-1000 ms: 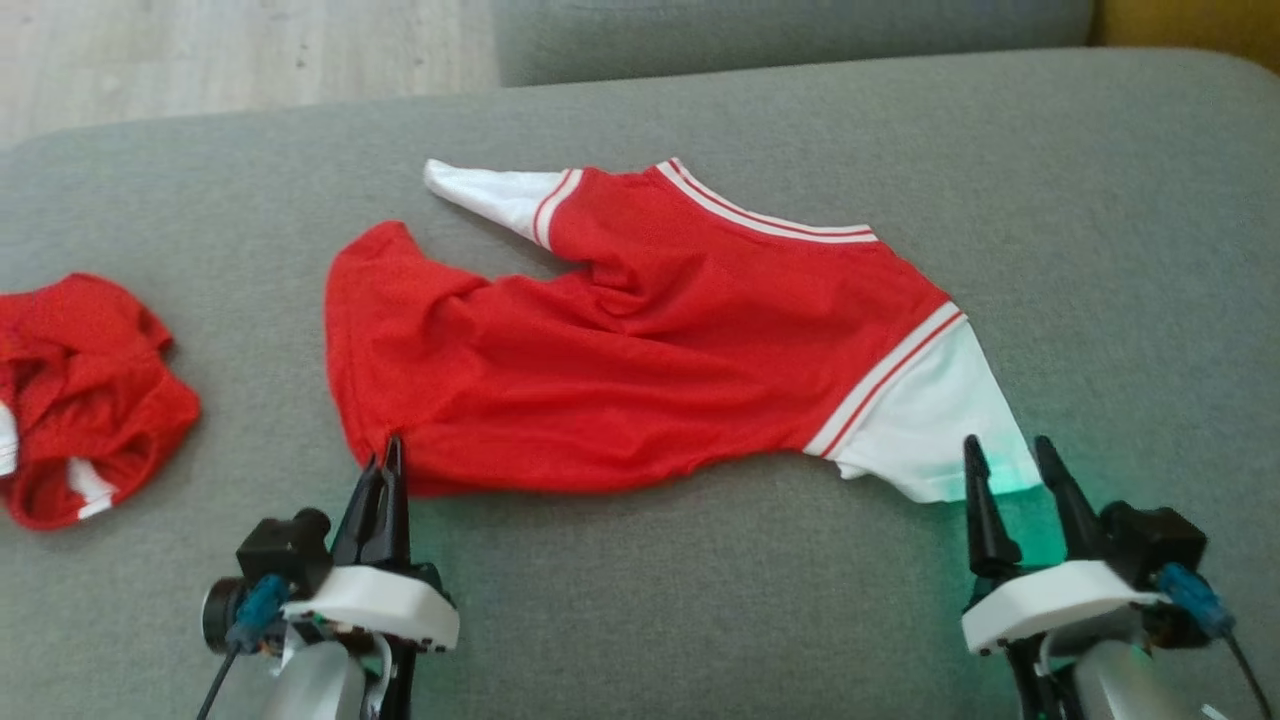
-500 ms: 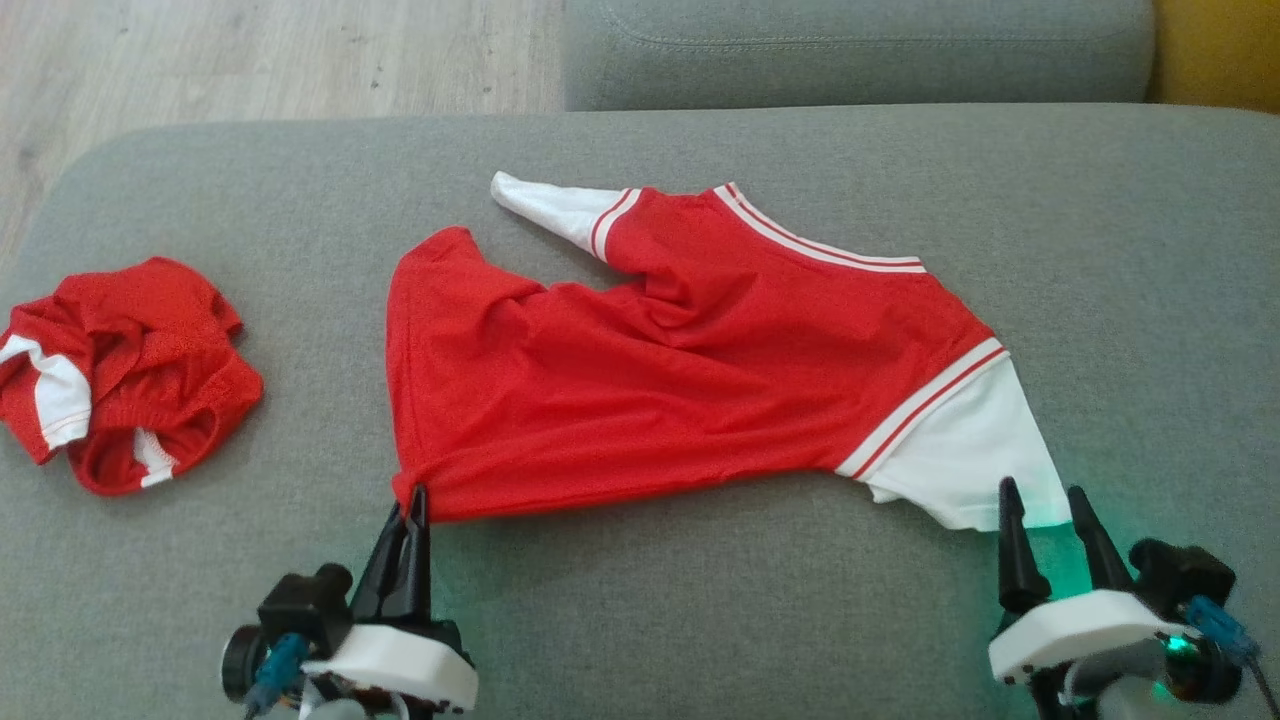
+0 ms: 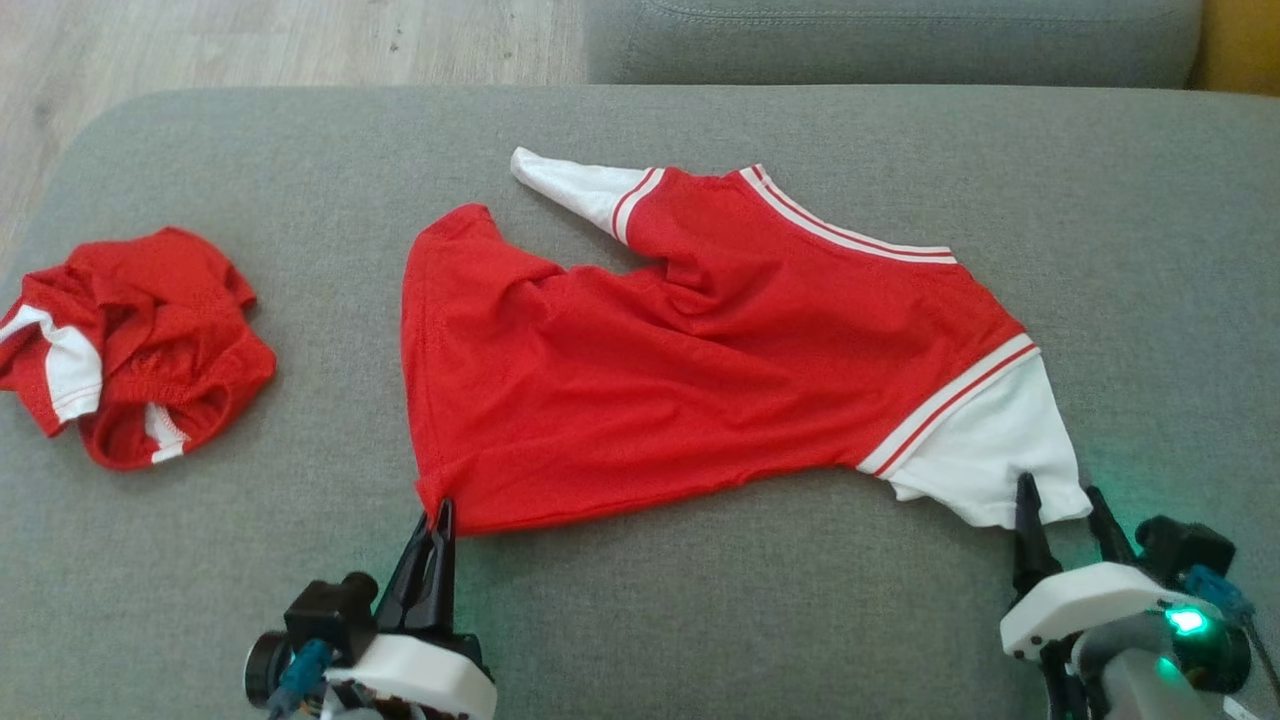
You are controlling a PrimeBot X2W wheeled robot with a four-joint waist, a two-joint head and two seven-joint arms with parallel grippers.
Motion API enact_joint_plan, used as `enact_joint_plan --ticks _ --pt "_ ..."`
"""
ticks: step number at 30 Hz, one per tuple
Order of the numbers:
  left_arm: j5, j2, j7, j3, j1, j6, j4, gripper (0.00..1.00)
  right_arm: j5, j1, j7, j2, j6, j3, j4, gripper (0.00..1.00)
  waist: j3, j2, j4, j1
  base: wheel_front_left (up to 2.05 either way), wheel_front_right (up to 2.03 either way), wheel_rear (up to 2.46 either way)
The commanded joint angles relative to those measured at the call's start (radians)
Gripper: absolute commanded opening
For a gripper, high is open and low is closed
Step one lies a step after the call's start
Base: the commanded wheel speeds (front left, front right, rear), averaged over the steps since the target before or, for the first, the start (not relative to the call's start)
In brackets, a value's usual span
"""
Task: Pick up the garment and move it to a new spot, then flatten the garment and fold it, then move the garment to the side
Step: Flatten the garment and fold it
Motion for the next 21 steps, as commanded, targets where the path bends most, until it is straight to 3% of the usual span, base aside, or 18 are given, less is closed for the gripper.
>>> enact_joint_plan --ticks 1,2,5,9,15,21 --pt "-0.003 0.007 -0.005 0.023 -0.027 0.001 -0.024 0.00 0.002 -0.009 0.012 -0.001 -0.001 0.037 0.009 0.84 0.000 0.0000 0.001 0.0000 0.00 0.00 0.00" --pt "-0.004 0.007 -0.005 0.022 -0.028 0.002 -0.023 0.00 0.008 -0.012 0.022 -0.001 -0.001 0.046 0.031 0.00 0.001 0.0000 0.002 0.0000 0.00 0.00 0.00" --pt "-0.005 0.007 -0.005 0.023 -0.031 0.004 -0.019 0.00 0.040 -0.020 0.033 -0.001 -0.001 0.070 0.088 0.00 0.000 0.0000 0.005 0.0000 0.00 0.00 0.00" --pt "-0.007 0.007 -0.005 0.031 -0.040 0.000 -0.041 0.00 0.102 -0.033 0.009 -0.001 -0.001 0.088 0.053 0.00 -0.013 0.0000 0.001 0.0000 0.00 0.00 0.00" --pt "0.018 0.024 -0.005 0.069 -0.106 -0.013 -0.109 0.00 0.243 -0.088 -0.001 -0.005 -0.001 0.113 -0.198 0.00 -0.062 0.0000 -0.021 0.0000 0.00 0.00 0.00" --pt "-0.002 0.120 -0.005 0.079 -0.281 -0.023 -0.195 0.00 0.385 -0.195 -0.001 -0.063 -0.001 0.127 -0.451 0.00 -0.131 0.0000 -0.044 0.0000 0.00 0.00 0.00"
